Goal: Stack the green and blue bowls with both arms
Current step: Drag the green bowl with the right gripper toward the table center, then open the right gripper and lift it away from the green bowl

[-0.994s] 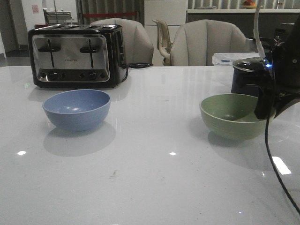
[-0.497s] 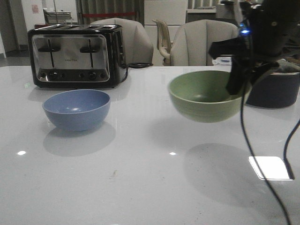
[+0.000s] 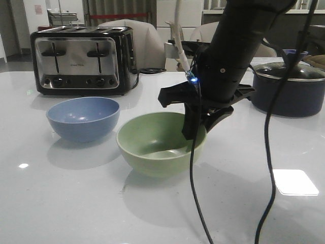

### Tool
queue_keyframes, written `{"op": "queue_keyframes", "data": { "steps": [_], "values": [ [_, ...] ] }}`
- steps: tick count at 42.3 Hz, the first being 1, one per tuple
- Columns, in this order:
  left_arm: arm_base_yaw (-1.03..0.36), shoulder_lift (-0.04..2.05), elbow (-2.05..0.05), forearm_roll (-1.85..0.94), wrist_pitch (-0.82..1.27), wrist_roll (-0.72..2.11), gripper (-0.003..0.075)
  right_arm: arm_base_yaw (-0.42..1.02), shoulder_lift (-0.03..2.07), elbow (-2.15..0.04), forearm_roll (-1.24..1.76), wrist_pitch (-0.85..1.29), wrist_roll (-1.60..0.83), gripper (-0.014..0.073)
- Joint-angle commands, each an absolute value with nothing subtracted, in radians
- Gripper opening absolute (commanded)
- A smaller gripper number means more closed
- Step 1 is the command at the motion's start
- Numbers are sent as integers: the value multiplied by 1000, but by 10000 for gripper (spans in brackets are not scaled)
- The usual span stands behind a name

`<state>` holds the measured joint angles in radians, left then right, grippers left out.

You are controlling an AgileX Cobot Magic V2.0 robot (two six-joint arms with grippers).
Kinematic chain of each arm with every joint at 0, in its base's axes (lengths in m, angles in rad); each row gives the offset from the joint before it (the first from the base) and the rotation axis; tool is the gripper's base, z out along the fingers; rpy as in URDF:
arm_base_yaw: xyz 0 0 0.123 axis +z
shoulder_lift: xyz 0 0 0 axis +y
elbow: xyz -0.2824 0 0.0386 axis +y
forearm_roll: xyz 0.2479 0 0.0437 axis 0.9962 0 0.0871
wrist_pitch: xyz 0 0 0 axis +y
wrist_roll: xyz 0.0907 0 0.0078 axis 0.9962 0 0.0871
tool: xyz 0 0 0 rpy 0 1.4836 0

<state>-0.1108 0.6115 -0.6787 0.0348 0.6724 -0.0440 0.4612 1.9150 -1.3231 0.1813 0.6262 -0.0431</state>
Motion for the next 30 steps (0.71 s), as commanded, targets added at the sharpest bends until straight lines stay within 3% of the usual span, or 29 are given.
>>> {"op": "queue_keyframes", "data": {
  "steps": [1,3,7,17,30],
  "values": [
    [-107,618,-709,31,603,-47,508,460,1864,-1356,187,575,-53,332],
    [-107,618,-709,31,603,-47,508,460,1864,-1356,186,570,-53,407],
    [-107,618,-709,31,603,-47,508,460,1864,-1356,185,550,-53,470],
    [-107,618,-709,31,603,-47,508,458,1775,-1390,174,617,-53,472],
    [-107,618,-709,31,601,-47,508,508,1419,-1197,50,650,-51,472]
  ]
}}
